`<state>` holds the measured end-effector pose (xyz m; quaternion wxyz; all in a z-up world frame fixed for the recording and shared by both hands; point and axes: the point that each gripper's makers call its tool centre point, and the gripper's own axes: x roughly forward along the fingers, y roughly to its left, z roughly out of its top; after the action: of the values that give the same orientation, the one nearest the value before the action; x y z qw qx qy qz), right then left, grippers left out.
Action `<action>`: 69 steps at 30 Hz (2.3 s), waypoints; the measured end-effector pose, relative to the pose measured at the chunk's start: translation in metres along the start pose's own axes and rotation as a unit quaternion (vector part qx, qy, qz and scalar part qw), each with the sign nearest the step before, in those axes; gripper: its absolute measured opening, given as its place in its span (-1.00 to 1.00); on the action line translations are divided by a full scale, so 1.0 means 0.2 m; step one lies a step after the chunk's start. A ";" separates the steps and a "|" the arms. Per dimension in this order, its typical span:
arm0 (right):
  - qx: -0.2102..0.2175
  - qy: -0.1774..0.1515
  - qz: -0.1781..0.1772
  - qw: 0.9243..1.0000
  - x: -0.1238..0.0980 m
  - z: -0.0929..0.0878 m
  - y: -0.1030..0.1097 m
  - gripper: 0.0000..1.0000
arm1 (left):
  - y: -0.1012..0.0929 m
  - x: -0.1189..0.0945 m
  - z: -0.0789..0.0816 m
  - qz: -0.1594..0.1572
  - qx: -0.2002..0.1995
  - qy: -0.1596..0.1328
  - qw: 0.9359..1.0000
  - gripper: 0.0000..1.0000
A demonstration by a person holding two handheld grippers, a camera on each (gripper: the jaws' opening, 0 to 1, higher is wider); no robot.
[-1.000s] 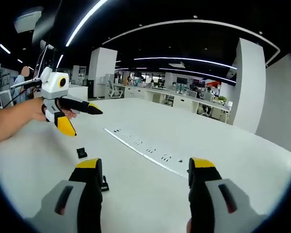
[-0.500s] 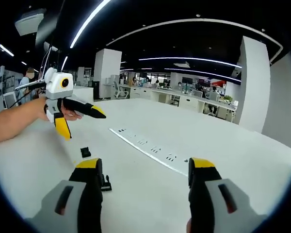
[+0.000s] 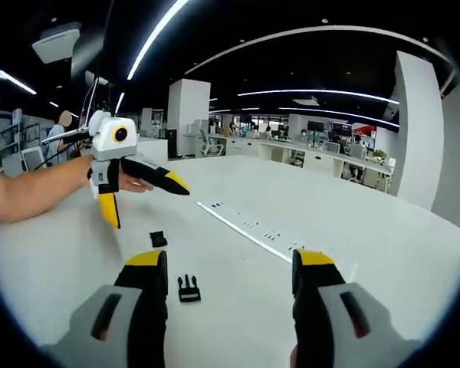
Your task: Snap the two parts of the plastic buckle together until the buckle closes and remains connected.
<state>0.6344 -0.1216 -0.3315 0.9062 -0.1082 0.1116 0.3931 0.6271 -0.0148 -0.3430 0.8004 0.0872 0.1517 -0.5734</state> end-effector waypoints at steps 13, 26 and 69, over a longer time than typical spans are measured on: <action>0.005 -0.015 0.042 0.999 0.02 0.03 0.08 0.32 | -0.06 0.03 -0.03 -0.041 0.011 -0.003 0.999 0.39; 0.000 0.004 0.051 0.999 0.00 -0.04 0.12 0.25 | -0.05 0.02 -0.03 -0.046 0.042 0.015 0.998 0.16; -0.016 0.041 0.105 0.994 -0.03 -0.14 0.27 -0.37 | -0.09 0.00 -0.13 -0.072 0.002 0.025 0.997 -0.30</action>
<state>0.5882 -0.0980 -0.3621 0.8530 -0.1259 0.1530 0.4829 0.6070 -0.0125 -0.3666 0.7528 0.0920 0.1763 -0.6275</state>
